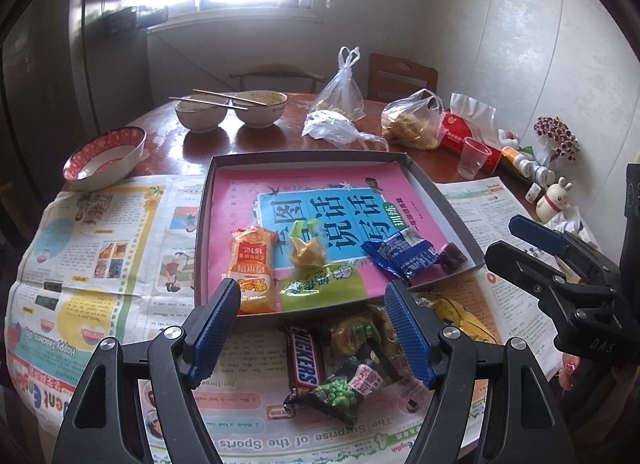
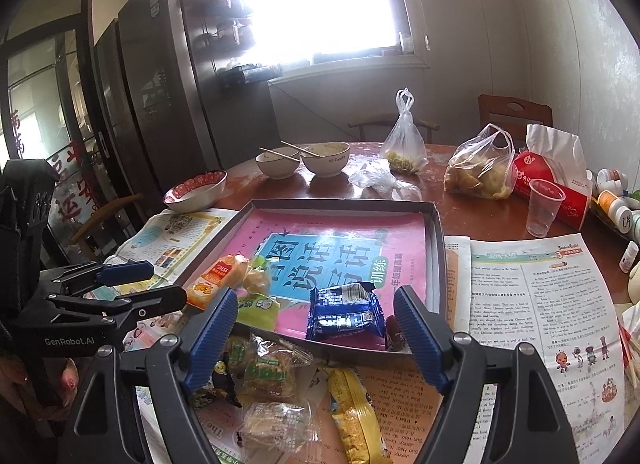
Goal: Organize snacks
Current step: 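Withdraw both open tools from the tray toward the snack pile, then grasp the black green-pea bag with the left tool while the right tool grasps the clear pastry bag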
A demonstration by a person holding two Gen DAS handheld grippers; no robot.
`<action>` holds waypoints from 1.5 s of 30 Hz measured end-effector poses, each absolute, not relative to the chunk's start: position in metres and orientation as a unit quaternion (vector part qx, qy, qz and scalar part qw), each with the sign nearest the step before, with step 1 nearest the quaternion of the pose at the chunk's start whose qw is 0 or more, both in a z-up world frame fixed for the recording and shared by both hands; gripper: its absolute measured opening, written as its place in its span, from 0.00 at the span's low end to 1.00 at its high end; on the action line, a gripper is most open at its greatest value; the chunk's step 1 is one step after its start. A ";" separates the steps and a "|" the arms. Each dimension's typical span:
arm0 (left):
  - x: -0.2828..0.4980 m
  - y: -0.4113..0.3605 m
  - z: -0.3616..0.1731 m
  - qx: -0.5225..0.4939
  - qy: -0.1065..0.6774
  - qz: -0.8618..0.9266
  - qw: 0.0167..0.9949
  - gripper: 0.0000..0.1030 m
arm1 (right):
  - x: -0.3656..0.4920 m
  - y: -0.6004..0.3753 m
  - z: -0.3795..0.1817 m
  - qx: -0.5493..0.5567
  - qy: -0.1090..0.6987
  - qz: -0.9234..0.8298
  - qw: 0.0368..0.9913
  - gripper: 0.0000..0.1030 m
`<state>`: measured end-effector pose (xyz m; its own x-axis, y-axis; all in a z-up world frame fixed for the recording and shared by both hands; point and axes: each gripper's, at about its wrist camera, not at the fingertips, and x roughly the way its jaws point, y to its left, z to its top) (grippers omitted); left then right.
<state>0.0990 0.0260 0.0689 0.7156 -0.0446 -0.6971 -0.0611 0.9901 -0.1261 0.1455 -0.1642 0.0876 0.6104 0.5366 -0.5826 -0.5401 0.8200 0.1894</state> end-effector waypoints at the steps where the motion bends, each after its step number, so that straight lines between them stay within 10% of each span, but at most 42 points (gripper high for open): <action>1: 0.098 0.026 0.069 -0.070 0.377 0.004 0.924 0.74 | 0.145 -0.164 0.088 -0.003 0.324 0.301 0.897 0.77; 45: 0.069 0.011 0.044 -0.025 0.410 -0.041 0.911 0.74 | 0.103 -0.158 0.056 -0.040 0.358 0.310 0.880 0.78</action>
